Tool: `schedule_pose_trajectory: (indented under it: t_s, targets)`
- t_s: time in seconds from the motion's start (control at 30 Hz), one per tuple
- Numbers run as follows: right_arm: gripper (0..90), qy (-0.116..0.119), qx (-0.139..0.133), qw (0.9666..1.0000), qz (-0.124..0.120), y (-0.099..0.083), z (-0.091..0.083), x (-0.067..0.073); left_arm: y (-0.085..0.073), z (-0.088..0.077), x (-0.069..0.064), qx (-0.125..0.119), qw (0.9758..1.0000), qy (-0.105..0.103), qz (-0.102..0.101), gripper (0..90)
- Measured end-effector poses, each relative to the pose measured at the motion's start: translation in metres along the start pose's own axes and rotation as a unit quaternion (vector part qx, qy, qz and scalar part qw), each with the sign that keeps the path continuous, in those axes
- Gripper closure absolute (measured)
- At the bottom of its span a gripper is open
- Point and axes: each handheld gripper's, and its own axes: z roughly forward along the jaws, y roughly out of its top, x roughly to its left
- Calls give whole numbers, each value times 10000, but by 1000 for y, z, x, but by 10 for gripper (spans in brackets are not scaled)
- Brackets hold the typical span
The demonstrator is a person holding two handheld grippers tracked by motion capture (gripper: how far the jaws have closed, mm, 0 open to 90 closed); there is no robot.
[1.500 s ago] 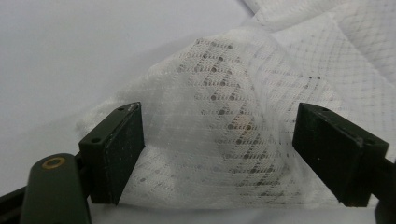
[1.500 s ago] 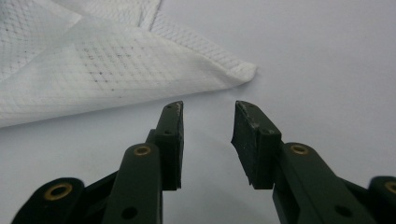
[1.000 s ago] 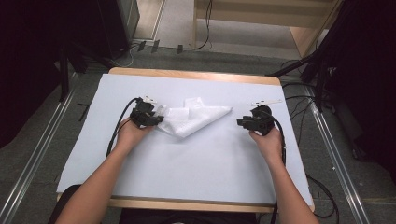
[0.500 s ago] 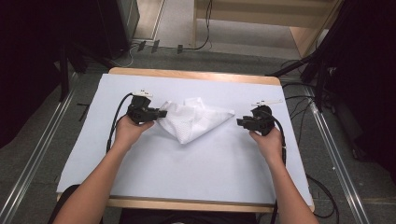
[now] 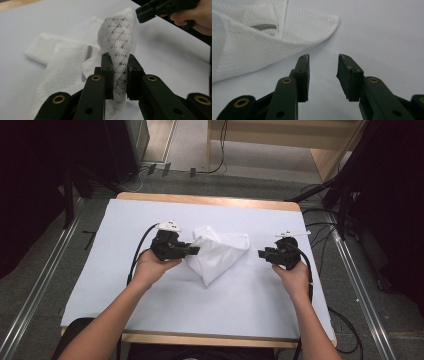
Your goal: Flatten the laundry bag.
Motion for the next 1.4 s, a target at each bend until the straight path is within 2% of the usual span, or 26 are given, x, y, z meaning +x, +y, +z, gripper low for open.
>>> schedule_pose_trajectory:
  t_s: [0.23,0.33,0.37,0.43,0.57,0.73,0.8,0.97,1.17,1.23,1.3,1.4]
  targets:
    - [641,10,-32,10000,74,-1,-3,-3,-1,23,-25,144,9990,-403,119,798]
    - [642,5,-31,10000,50,-1,-2,-2,-4,33,-34,256,9982,-501,205,791]
    - [643,9,-28,10000,53,-1,-1,-2,-5,37,-36,293,9979,-546,174,790]
    - [650,33,-8,10000,80,0,0,-2,-8,44,-40,339,9971,-657,186,783]
    - [682,124,22,9999,47,0,2,2,-14,55,-45,506,9958,-722,250,777]
    - [683,197,82,9998,-12,1,7,7,-22,68,-48,687,9936,-870,205,773]
    - [683,196,94,9998,-15,0,8,8,-23,71,-50,767,9928,-884,263,760]
    - [705,256,114,9996,-30,0,10,9,-21,67,-52,761,9924,-914,318,670]
    - [753,442,155,9989,-65,0,11,18,-17,55,-53,767,9915,-1018,256,523]
    - [754,491,154,9986,-93,1,11,23,-14,48,-56,747,9923,-929,351,479]
    - [755,517,163,9984,-151,1,11,26,-11,43,-56,687,9923,-983,305,415]
    - [757,577,179,9980,-187,0,12,32,-6,34,-55,581,9933,-963,269,387]
